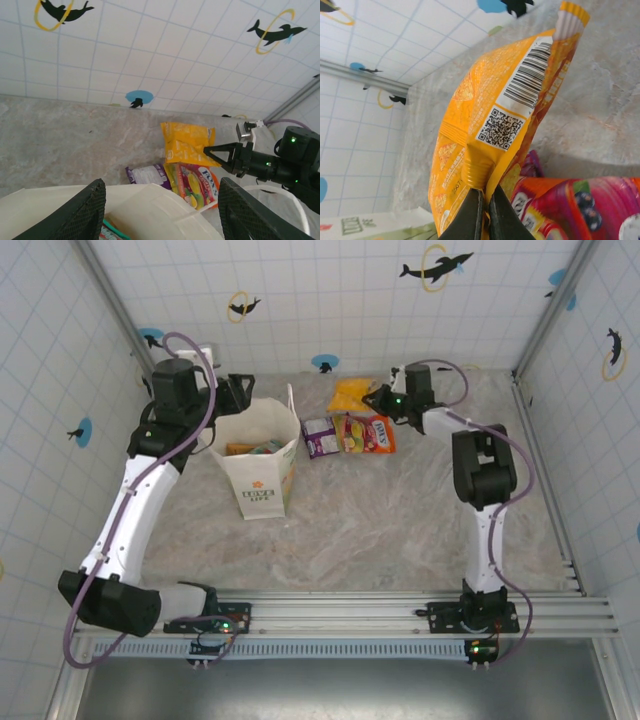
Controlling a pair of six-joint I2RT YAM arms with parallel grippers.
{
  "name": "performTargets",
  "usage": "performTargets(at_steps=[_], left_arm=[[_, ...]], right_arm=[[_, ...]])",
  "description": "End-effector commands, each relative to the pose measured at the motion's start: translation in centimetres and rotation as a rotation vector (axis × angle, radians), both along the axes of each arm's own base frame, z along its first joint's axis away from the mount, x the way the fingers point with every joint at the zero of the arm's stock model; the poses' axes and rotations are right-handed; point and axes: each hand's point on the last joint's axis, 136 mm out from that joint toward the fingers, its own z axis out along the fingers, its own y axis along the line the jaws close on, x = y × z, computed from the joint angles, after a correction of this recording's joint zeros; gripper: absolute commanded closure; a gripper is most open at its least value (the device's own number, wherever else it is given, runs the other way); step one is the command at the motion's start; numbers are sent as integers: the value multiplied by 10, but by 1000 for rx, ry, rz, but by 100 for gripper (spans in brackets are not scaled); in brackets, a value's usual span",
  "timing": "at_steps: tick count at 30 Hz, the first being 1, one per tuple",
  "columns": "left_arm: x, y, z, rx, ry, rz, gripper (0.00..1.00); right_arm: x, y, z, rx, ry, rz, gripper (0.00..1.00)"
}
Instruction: Place the snacks into the paper bag
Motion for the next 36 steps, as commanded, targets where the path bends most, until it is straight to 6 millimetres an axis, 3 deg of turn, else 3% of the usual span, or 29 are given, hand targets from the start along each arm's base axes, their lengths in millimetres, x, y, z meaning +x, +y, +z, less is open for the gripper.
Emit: performTargets(at_steps=[1,6,11,20,25,36], left_arm=[[-11,-9,16,-8,-84,-82,40],[-29,-26,29,-3,-206,-215,40],[-47,-48,29,25,-248,-350,39],[-100,-87,23,27,-351,-662,35],[-120,-105,0,91,-335,-798,31],[-159,-145,-70,304,-145,-1058,28]], right_arm=[[-17,-6,45,-56,-163,24,100],[-57,-16,71,-170,-293,65,100],[-110,-17,94,-286,-472,166,100],[-212,-22,113,-396,-769,356,100],[-263,-22,112,-454,-941,524,100],[-334,-19,115,-430,-1128,796,100]])
